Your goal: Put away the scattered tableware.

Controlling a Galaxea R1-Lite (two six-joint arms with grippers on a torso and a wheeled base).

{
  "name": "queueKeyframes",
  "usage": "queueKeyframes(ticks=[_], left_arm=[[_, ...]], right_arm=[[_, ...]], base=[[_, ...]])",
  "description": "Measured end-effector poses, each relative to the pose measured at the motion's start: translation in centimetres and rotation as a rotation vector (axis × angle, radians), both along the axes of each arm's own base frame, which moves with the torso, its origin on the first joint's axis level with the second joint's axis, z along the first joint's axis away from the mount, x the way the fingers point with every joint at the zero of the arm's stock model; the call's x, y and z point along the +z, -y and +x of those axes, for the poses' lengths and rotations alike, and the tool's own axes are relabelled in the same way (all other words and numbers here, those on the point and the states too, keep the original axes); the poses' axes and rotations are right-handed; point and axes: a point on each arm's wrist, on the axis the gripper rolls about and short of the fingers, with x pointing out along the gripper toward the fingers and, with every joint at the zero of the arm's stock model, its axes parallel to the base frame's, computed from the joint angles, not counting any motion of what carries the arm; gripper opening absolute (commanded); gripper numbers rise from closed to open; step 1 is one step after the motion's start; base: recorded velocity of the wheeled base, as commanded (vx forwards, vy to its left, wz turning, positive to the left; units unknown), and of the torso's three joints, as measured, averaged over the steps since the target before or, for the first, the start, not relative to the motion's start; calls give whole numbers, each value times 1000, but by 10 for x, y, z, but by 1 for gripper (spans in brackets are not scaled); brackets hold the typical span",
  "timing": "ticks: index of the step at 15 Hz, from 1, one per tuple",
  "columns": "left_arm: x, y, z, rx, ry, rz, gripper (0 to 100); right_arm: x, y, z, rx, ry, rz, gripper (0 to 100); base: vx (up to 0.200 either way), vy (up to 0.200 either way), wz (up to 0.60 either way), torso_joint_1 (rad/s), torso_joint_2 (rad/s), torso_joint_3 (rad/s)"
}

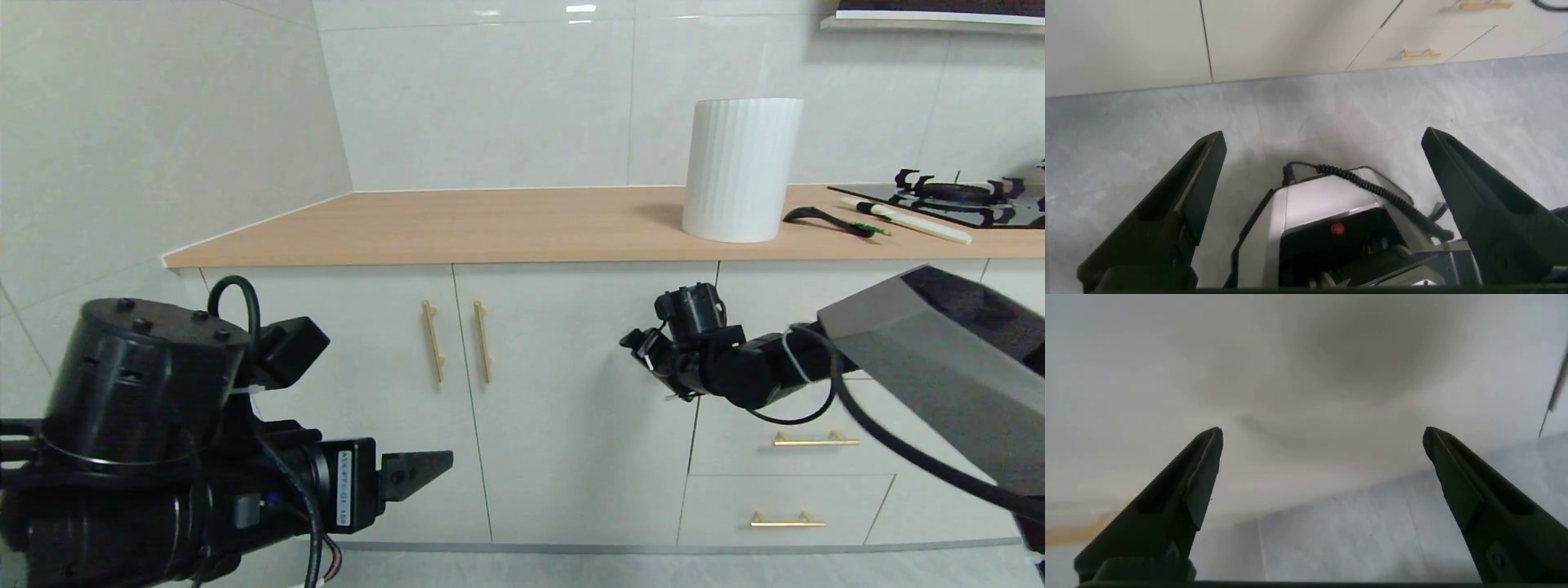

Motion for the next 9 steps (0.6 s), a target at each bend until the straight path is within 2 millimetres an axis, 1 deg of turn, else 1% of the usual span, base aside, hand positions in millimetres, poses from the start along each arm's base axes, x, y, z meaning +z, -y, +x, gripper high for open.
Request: queueKeyframes(ticks=[1, 2, 4, 6, 7, 9], left_arm=[[6, -2, -3, -4, 37, -19, 100], [14, -7, -8, -10, 85, -24, 100], [28, -23, -22, -21, 196, 4, 100], [44, -42, -44, -20, 320, 12, 100], [49, -52, -57, -13, 373, 3, 100], [49, -70, -84, 5, 451, -17, 100]], right_arm=[[16, 4, -11, 11, 16, 1, 100], [37, 10, -28, 29, 40, -10, 100], [80, 29, -70, 56, 113, -49, 100], [120, 57, -127, 85, 214, -98, 100], [138, 74, -160, 99, 278, -126, 100], [163, 110, -227, 118, 416, -198, 100]], base=[[0, 0, 0, 0, 0, 0], [0, 0, 0, 0, 0, 0], [0, 0, 0, 0, 0, 0], [0, 0, 0, 0, 0, 0], [0, 0, 0, 0, 0, 0], [0, 0, 0, 0, 0, 0]])
